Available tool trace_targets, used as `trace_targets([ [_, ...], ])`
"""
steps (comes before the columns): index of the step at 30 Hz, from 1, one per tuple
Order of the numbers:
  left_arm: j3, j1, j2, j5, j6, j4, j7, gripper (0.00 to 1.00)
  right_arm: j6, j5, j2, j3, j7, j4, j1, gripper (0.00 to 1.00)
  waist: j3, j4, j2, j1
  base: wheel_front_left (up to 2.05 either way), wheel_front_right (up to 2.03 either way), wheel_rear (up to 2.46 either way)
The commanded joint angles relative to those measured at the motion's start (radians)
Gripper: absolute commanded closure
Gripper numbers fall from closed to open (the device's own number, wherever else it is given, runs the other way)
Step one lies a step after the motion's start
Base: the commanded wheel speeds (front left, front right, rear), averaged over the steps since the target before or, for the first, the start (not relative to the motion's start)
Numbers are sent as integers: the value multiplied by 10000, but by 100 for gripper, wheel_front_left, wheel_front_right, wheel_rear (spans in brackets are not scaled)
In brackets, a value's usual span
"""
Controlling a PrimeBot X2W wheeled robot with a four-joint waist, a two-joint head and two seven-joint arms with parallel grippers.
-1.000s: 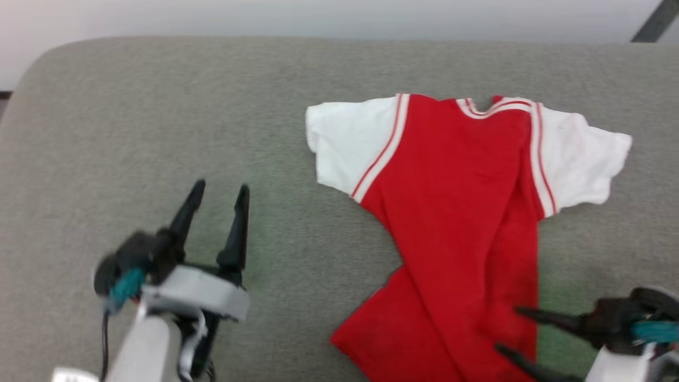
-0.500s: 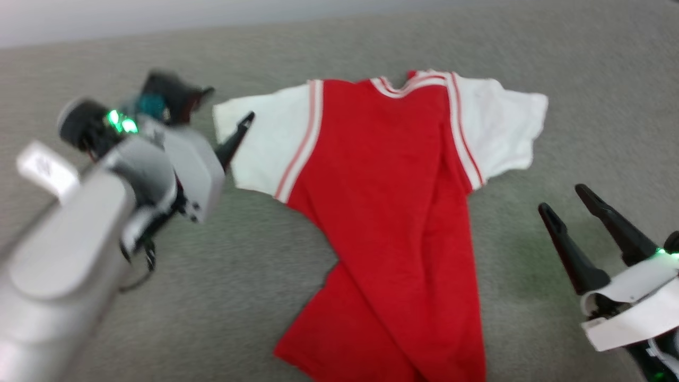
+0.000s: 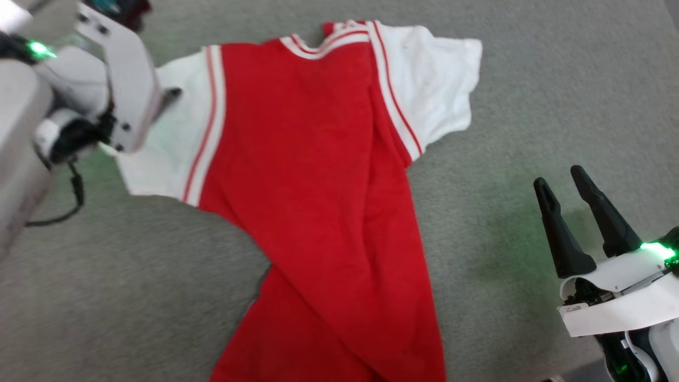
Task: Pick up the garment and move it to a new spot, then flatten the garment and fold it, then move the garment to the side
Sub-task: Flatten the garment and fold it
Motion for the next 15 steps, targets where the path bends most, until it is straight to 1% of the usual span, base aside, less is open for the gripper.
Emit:
trace_targets([
  [1,-227,-171,57,-135,-17,191,56,0,-15,-9,118,-17,-46,-17,13,0,653,-659,0,0,0,0,0],
  [3,-598,-416,113,-281,-17,460,62,0,-15,-5,204,-65,-47,-6,6,0,714,-727,0,0,0,0,0],
  [6,-1141,-392,127,-926,-21,646,552,0,-15,-15,271,-112,-47,-7,57,0,748,-752,0,0,0,0,0],
  [7,-1329,-386,152,-1135,-21,626,779,5,-15,-12,264,-142,-47,7,67,0,757,-738,0,0,0,0,0],
  [8,-1504,-378,163,-1369,-21,582,986,23,-15,-21,230,-165,-47,26,61,0,761,-714,0,0,0,0,0],
  [9,-1655,-402,178,-1579,-22,494,1146,55,-15,-56,159,-172,-47,49,19,0,773,-677,0,0,0,0,0],
  [10,-1761,-446,206,-1766,-22,437,1235,78,-15,-93,78,-132,-47,55,-78,0,785,-642,0,0,0,0,0],
  [11,-1891,-496,230,-1937,-22,355,1354,94,-15,-166,-36,-49,-47,56,-208,0,789,-599,0,0,0,0,0],
  [12,-1995,-557,273,-2071,-24,286,1465,100,-15,-245,-162,52,-49,65,-356,0,797,-557,0,0,0,0,0],
  [15,-2175,-827,303,-2265,-24,102,1374,100,-15,-493,-703,529,-48,218,-952,0,850,-417,0,0,0,0,0],
])
